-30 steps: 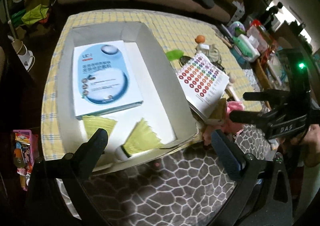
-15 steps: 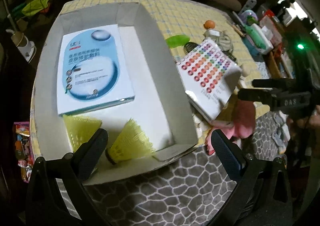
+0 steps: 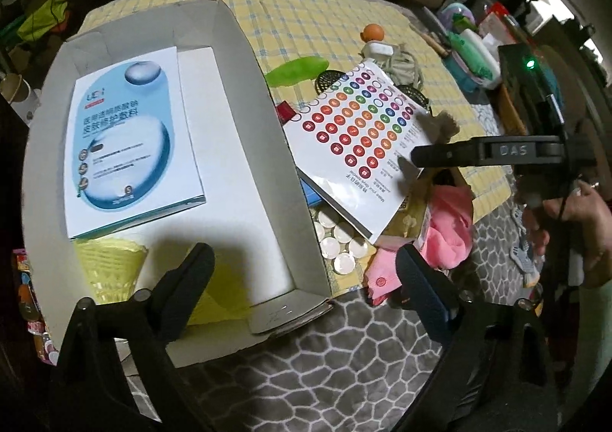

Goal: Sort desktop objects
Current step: 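Grasp the edge of the colored dot sticker sheet with the right gripper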

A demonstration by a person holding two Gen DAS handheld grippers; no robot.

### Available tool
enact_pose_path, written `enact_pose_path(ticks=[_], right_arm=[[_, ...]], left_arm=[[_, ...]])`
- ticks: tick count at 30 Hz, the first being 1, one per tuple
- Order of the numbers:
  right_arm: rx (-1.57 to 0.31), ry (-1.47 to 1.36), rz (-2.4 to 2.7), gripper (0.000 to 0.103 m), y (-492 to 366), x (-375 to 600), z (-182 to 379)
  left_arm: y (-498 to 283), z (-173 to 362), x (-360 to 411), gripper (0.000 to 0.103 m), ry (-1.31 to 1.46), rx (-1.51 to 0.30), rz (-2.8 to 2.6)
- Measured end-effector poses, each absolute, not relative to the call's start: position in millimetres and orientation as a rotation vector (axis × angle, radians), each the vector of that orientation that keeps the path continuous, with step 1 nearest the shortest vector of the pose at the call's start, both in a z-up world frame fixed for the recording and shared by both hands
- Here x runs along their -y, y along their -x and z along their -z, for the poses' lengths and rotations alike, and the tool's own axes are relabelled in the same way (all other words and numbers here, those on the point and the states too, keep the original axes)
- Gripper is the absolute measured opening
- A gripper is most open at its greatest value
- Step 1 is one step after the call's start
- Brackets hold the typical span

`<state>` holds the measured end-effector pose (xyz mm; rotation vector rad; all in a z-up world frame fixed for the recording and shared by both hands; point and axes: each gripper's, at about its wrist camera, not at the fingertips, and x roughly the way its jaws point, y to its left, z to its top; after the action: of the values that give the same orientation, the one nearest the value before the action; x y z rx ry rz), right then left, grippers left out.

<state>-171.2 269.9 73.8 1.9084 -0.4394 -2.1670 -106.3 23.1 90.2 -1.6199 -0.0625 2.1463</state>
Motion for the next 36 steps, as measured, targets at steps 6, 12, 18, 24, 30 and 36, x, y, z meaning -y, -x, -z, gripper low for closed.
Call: enact_pose_path(ticks=[6,12,18,24,30,36], right_arm=[[0.58,-1.908,2.152,0.062,175.2,-277.5,-64.4],[0.73,-1.825,2.163,0.021,173.3,-285.0,-69.0],[0.792,-1.721,2.177,0.026,175.2,-279.6,-83.3],[0.893,-1.679,2.192,0.03,178.8,-271.7,-71.4],[0.864,-1.633,2.209,0.01,177.1,-273.0,-84.2],[0.913,-1.639,2.159,0.025,178.6,-270.0,-83.0]], left_arm=[[107.2,-88.3,-22.7,0.091,1.621,0.065,-2.138],[107.7,-83.9,-14.9,0.091,1.624,0.085,-2.135],[109.8,-76.6,-10.1,0.091,1.63,0.131,-2.12],[109.5,-74.4,-7.4,0.09,1.621,0.143,-2.107],[110.7,-76.4,-1.4,0.084,1.616,0.16,-2.107],[110.6,-70.1,-0.7,0.084,1.622,0.197,-2.07]])
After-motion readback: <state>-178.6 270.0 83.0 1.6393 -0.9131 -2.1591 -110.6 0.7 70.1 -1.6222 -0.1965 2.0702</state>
